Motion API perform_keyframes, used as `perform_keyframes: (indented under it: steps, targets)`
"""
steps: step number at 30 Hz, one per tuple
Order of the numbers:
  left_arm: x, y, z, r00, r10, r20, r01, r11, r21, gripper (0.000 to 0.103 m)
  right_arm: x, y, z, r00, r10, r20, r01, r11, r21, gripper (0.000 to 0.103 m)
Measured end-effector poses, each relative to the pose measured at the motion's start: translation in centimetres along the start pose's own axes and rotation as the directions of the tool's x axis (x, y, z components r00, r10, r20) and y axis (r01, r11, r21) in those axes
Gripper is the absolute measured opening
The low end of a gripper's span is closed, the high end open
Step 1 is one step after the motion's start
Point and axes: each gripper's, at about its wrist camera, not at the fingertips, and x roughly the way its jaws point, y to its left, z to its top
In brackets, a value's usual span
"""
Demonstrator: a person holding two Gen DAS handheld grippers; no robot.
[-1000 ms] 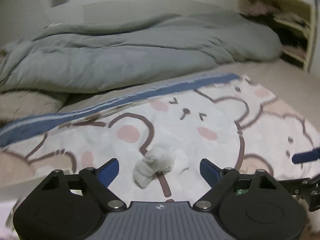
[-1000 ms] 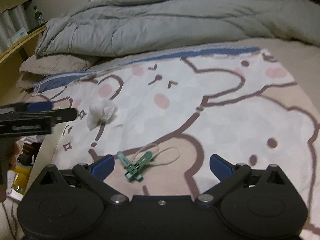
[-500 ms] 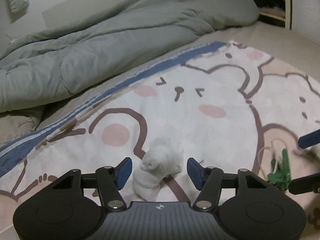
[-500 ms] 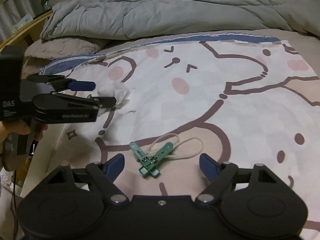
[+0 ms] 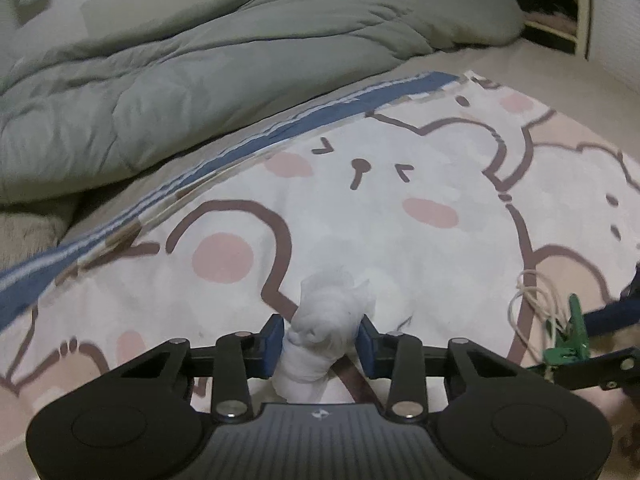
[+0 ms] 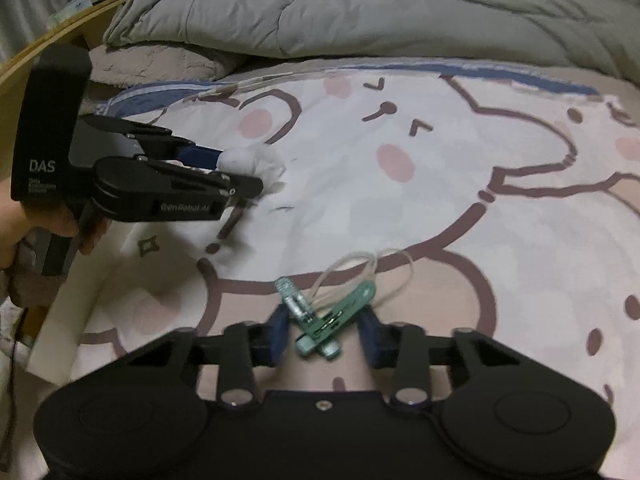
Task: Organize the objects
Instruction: 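Lift the cotton ball with the left tool while the right tool lifts the clothespins toward the box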
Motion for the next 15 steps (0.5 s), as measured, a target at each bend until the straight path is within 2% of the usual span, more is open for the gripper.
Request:
perform_keyframes:
  steps: [3, 15]
  targets:
    - [-0.9, 0.0, 0.0, 1.0, -0.005, -0.01, 0.005, 0.999, -0.048, 0.038, -0.4, 0.2, 0.1, 1.0, -0.017, 0.002, 0.017, 1.0, -0.013, 0.028]
    - [-7.5, -1.2, 0.1, 1.0, 0.021, 0.022, -0.018, 0.988, -0.153, 0.038, -4.1, 0.3, 1.5, 0.996, -0.029, 0.078, 0.029, 1.0, 0.002, 0.025]
